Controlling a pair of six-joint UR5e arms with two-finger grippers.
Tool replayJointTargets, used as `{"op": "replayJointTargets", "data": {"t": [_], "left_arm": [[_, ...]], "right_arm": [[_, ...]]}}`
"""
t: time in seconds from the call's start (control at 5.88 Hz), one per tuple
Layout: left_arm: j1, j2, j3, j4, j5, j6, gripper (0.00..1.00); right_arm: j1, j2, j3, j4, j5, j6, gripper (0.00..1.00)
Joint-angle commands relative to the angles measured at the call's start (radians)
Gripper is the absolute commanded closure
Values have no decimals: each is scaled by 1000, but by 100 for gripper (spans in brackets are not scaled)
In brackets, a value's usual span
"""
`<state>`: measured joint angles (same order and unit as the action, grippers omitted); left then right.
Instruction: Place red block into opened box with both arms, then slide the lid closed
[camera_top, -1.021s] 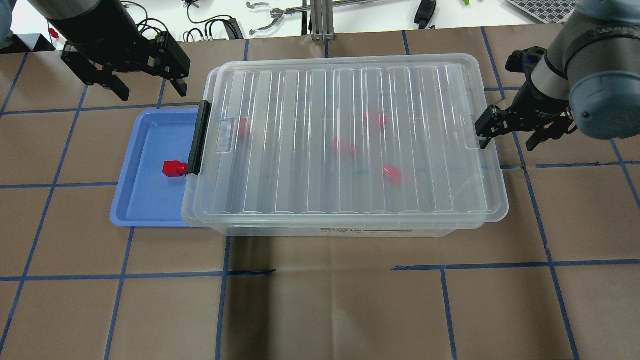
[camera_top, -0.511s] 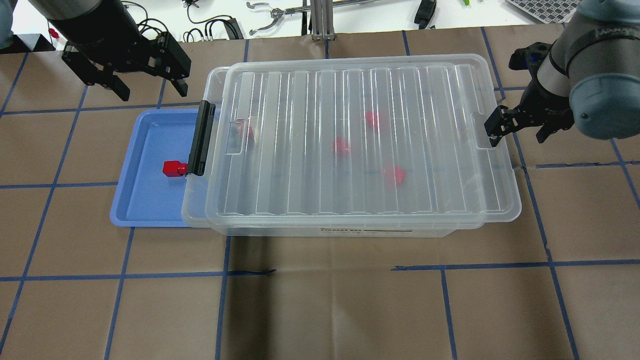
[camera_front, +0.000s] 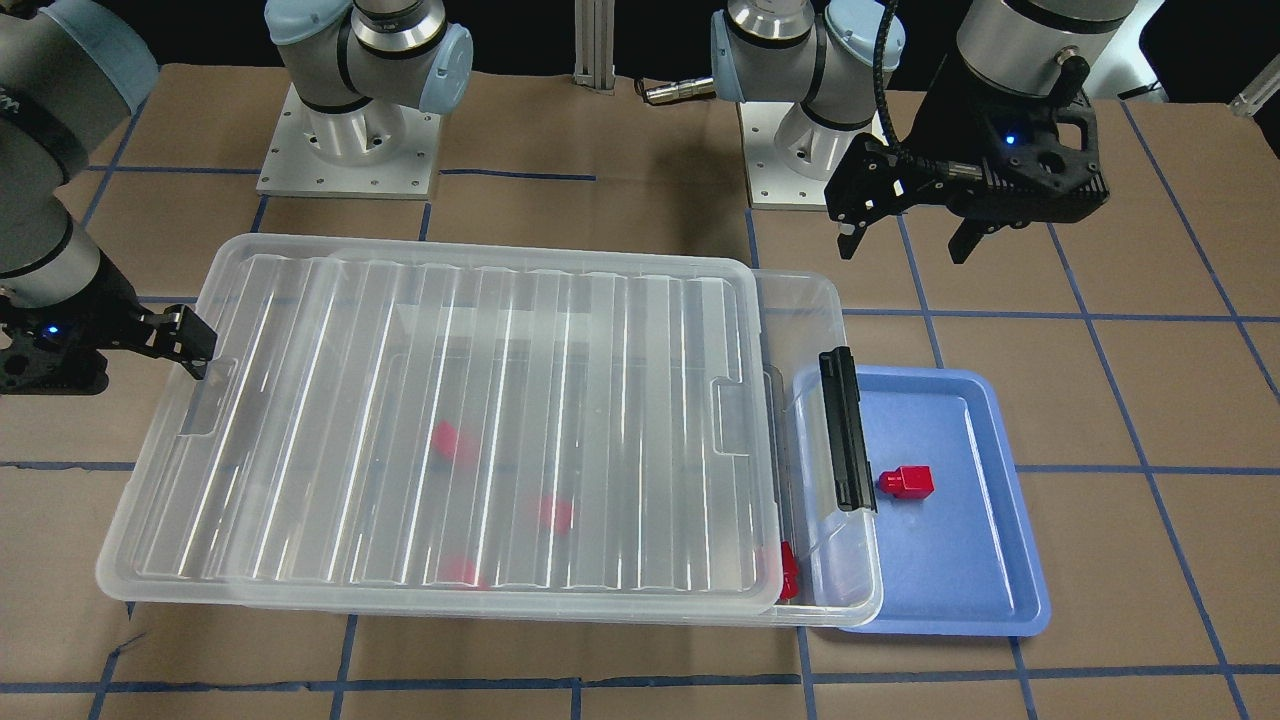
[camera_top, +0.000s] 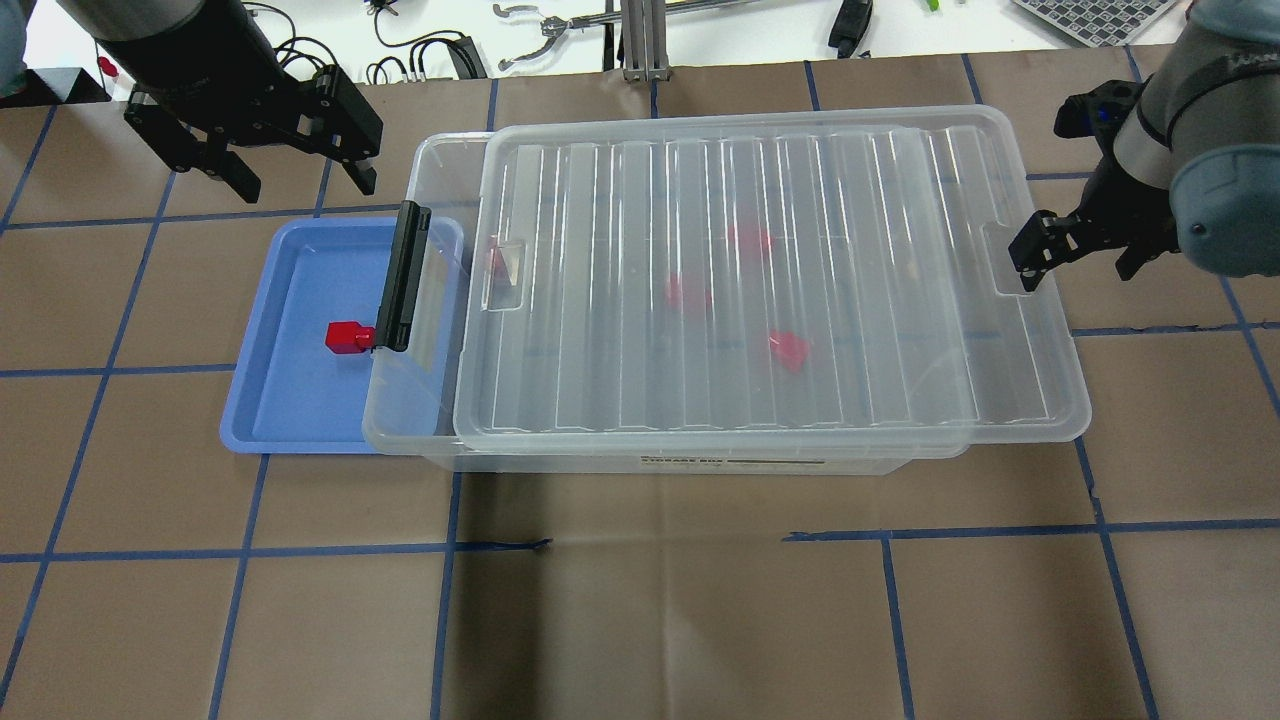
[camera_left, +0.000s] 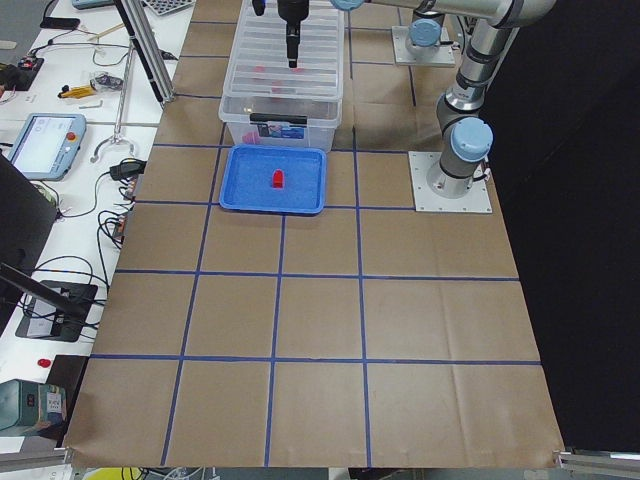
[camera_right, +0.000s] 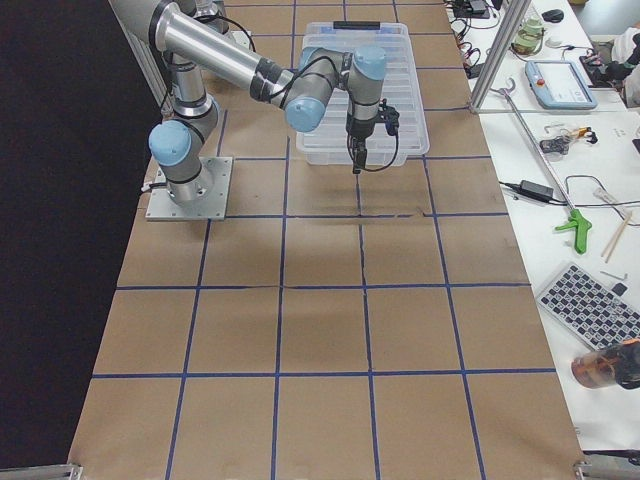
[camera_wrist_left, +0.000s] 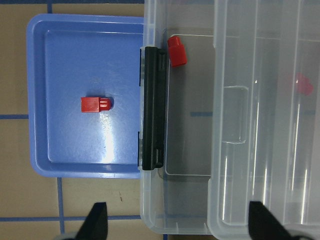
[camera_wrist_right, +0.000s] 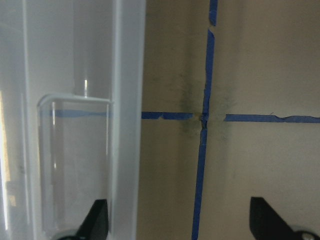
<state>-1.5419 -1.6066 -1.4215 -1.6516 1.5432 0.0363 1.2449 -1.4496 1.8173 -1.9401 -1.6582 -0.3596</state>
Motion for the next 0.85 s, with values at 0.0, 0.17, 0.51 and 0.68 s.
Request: {"op": "replayJointTargets", "data": {"t": [0.0,0.17,0.51,0.68], "left_arm": [[-9,5,-5,-14,0,92,2],[9,-15,-31,-7,0,134,2],[63,-16,-56,4,3,444,2],[106,-13,-72,-19,-5,640,2]], "right_arm": [[-62,0,0,0,-9,-24,0],[-90,0,0,1,-17,-31,0],[-152,0,0,1,-22,-79,0],[-172,0,0,0,-23,-90,0]]}}
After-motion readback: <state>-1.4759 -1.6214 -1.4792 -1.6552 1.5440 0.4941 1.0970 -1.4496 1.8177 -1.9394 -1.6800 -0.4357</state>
